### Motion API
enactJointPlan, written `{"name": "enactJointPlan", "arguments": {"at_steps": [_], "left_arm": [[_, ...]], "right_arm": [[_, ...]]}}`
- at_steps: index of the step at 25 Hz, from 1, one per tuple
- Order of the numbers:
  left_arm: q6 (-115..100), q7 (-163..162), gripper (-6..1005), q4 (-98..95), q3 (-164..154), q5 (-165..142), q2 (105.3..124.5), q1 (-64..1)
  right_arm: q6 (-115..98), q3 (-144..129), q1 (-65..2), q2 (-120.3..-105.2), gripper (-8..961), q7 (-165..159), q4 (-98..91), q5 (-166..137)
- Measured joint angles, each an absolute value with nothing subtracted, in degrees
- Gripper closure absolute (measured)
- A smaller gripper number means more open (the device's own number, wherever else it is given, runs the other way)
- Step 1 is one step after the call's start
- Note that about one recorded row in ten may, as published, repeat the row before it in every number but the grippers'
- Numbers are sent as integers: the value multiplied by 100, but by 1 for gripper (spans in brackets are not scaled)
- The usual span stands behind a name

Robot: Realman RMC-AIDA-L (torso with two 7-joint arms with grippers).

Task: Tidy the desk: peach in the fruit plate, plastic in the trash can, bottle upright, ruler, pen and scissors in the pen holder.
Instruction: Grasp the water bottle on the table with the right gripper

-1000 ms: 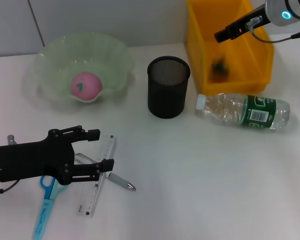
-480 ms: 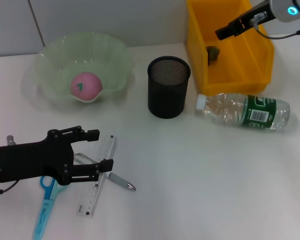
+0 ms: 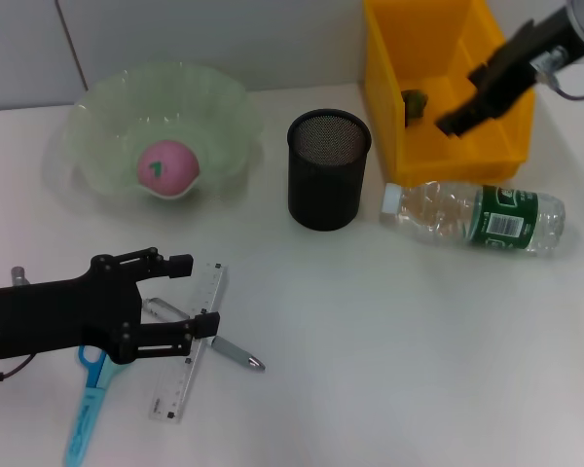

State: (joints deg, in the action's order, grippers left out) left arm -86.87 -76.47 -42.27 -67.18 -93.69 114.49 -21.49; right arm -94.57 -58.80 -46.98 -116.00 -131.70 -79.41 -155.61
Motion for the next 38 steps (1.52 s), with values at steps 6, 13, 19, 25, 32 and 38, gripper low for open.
{"name": "enactJointPlan", "arguments": {"at_steps": [6, 13, 19, 25, 32, 38], "left_arm": [[-8724, -7726, 232, -4230, -6700, -9369, 11449, -2140], [-8751, -7756, 235, -4228, -6621, -9368, 11485, -2153], [-8770, -7863, 237, -4231, -6563, -9366, 11490, -2179], [-8772, -7873, 240, -4225, -6564, -9330, 11496, -2182], [-8772, -7945, 242, -4237, -6565, -9325, 11512, -2175], [-8794, -7956, 245, -4228, -6565, -9325, 11515, -2182]], "right_arm": [[-9897, -5983, -5060, -11578, 213, -12893, -7438, -16507], [-9685, -6302, -5142, -11596, 212, -12478, -6631, -16713], [-9172, -6687, -5084, -11591, 212, -12434, -6246, -16718], [-8823, -6908, -5068, -11599, 212, -12387, -5885, -16729], [-8297, -7132, -5088, -11577, 211, -12387, -5351, -16735], [-7973, -7240, -5116, -11591, 211, -12381, -5071, -16736]]}}
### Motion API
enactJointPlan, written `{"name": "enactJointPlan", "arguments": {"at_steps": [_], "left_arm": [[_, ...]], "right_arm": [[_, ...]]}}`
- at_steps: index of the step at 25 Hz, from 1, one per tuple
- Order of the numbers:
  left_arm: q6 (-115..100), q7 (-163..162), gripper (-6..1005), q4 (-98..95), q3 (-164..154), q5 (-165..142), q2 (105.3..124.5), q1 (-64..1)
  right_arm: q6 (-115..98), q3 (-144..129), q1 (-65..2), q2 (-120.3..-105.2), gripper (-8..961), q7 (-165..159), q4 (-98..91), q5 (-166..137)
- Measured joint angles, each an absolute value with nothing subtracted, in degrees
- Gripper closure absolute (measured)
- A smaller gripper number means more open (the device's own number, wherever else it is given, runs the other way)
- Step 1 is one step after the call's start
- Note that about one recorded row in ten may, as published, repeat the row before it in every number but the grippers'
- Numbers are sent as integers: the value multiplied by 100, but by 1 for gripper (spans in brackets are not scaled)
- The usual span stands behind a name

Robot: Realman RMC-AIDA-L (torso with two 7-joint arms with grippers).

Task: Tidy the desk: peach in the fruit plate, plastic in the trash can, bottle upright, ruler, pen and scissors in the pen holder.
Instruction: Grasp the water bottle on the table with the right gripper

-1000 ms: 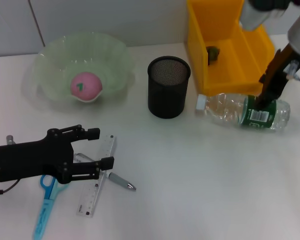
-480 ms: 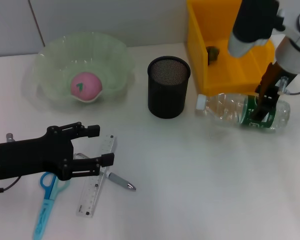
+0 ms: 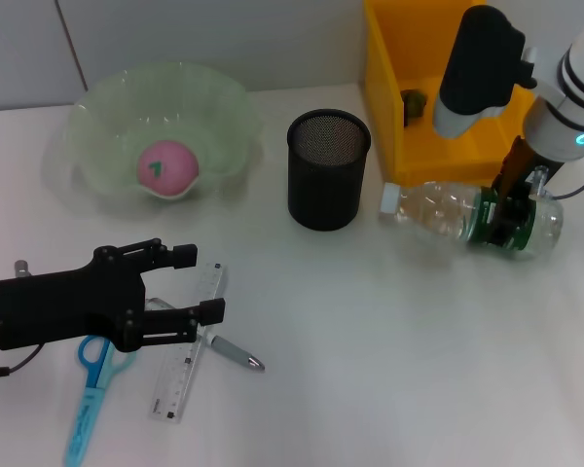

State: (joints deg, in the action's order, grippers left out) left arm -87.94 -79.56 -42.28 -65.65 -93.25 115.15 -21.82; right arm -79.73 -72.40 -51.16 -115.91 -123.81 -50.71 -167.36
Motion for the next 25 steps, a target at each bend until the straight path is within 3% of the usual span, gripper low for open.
{"name": "enactJointPlan", "arguments": {"at_steps": [25], "left_arm": [[-8872, -7963, 255, -4281, -6565, -9325, 11538, -2144]], "right_arm": [[-7483, -7363, -5095, -11756, 206, -12388, -4496, -16734]]}}
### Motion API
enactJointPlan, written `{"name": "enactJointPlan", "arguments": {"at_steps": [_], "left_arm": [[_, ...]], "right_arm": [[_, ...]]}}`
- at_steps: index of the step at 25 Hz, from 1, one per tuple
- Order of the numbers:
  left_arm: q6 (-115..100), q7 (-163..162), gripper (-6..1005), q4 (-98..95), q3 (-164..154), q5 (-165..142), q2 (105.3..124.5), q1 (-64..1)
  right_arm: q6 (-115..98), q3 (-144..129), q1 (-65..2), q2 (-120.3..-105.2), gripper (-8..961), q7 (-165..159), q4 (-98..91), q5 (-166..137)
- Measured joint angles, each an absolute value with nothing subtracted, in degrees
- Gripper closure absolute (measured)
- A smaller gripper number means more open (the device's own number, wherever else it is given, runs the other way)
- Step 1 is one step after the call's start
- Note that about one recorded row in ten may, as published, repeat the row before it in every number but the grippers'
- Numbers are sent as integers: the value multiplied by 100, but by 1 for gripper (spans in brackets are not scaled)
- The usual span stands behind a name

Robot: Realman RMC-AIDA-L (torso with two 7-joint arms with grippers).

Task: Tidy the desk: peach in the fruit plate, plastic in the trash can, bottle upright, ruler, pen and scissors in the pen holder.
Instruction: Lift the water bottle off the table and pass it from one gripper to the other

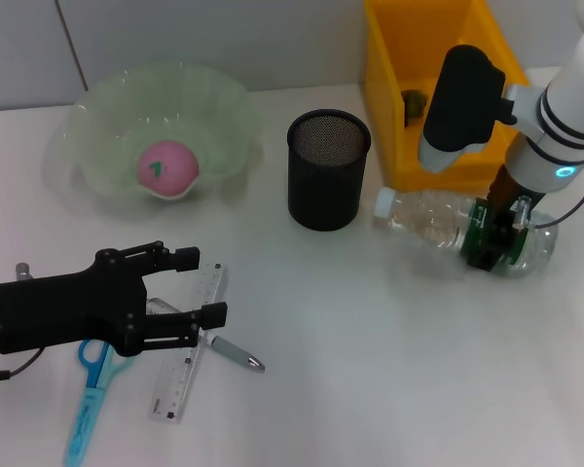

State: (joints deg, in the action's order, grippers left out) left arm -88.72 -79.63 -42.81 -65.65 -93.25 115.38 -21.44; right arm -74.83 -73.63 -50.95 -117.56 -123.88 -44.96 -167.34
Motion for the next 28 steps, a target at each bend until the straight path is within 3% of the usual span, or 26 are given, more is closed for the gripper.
{"name": "enactJointPlan", "arguments": {"at_steps": [11, 17, 28], "left_arm": [[-8955, -7963, 260, -4291, -6548, -9325, 11522, -2124], [-9010, -7990, 262, -4297, -6530, -9326, 11511, -2115], [-9144, -7993, 267, -4283, -6324, -9365, 11503, -2094]], "right_arm": [[-7368, -7404, -4993, -11827, 205, -12346, -4559, -16734], [-7590, -7425, -4716, -11905, 205, -12304, -5117, -16659], [-8308, -7384, -3870, -11914, 204, -11954, -6692, -15712]]}}
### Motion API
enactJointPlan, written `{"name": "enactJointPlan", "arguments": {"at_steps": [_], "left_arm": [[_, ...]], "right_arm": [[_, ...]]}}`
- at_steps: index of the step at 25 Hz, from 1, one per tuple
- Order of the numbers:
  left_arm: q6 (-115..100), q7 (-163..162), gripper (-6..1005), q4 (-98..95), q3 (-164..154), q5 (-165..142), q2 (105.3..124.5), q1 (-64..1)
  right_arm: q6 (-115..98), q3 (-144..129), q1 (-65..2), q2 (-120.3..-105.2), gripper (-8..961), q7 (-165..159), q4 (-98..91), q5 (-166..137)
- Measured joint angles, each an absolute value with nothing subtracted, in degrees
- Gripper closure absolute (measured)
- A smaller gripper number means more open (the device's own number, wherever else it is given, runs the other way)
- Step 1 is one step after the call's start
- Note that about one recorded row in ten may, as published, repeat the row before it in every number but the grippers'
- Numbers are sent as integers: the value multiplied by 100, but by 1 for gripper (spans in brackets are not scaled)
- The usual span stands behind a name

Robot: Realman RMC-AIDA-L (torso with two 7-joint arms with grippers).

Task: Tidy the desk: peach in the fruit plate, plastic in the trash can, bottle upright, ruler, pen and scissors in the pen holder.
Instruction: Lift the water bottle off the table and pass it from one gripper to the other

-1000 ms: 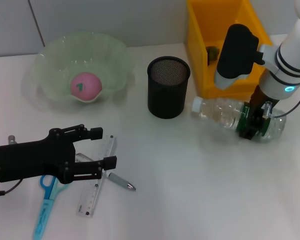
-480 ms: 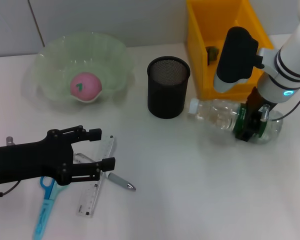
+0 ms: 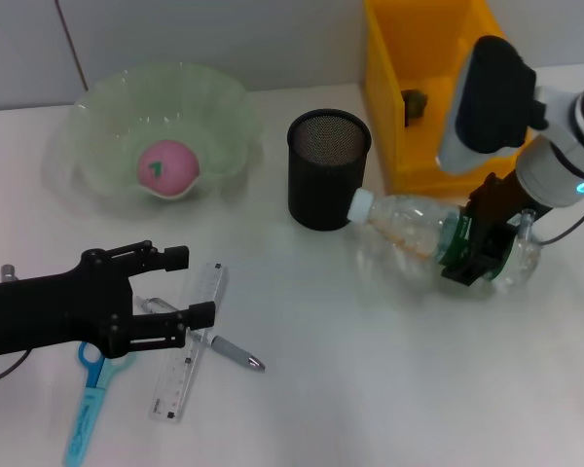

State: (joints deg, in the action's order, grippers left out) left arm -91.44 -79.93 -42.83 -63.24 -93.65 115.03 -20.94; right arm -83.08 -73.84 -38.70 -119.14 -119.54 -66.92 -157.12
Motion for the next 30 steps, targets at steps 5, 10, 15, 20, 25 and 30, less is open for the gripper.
{"name": "enactJointPlan", "arguments": {"at_steps": [5, 10, 15, 20, 25, 30], "left_arm": [[-9169, -8013, 269, -4289, -6304, -9340, 11512, -2103], [-9272, -8058, 271, -4293, -6242, -9333, 11533, -2150], [-9377, -8091, 273, -4295, -6110, -9320, 11553, -2174], [-9618, -8093, 275, -4304, -5855, -9311, 11612, -2202], [-9744, -8095, 277, -4307, -5604, -9306, 11701, -2252], [-9828, -8066, 279, -4294, -5429, -9248, 11803, -2353]], "right_arm": [[-8374, -7182, -3469, -11900, 204, -11594, -7109, -14937], [-8581, -6798, -3258, -11899, 203, -11209, -7332, -14230], [-8718, -6537, -3145, -11900, 203, -10901, -7349, -13726], [-8694, -6359, -2946, -11902, 202, -10459, -7232, -12963], [-8677, -6135, -2780, -11899, 202, -9978, -6991, -12166], [-8710, -5908, -2647, -11900, 202, -9359, -6552, -11416]]}}
